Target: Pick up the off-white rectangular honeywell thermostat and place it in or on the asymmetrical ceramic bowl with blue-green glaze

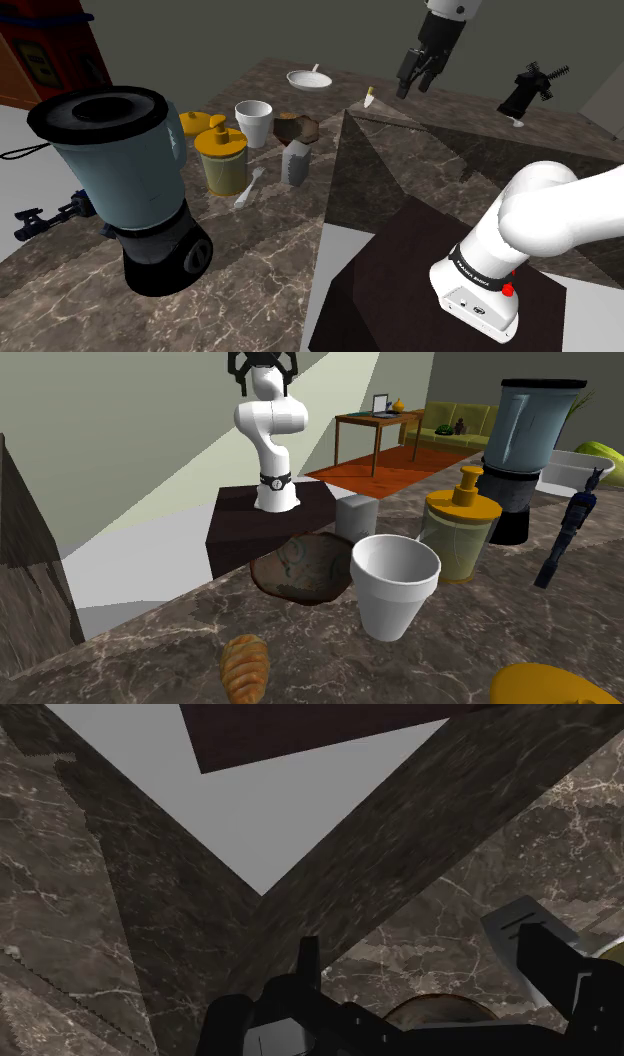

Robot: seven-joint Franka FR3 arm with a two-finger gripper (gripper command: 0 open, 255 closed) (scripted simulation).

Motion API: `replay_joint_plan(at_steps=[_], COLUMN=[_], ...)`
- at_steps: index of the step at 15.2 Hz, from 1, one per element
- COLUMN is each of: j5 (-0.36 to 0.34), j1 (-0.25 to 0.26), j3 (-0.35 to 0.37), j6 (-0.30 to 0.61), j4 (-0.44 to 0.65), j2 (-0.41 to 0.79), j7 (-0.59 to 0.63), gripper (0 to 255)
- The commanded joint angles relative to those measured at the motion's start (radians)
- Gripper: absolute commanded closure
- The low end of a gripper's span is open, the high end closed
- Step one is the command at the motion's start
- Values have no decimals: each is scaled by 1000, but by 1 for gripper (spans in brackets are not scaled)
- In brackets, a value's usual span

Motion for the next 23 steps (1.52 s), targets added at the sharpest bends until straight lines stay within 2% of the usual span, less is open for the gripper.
replay_joint_plan(at_steps=[1,7,13,18,23], j5=[0,73,118,120,87], j1=[0,-6,-18,-34,-45], j3=[0,105,201,267,311], j6=[0,154,304,414,497], j4=[0,-31,1,74,185], j2=[0,132,318,502,701], j7=[0,228,447,630,816], gripper=[0,0,0,0,0])
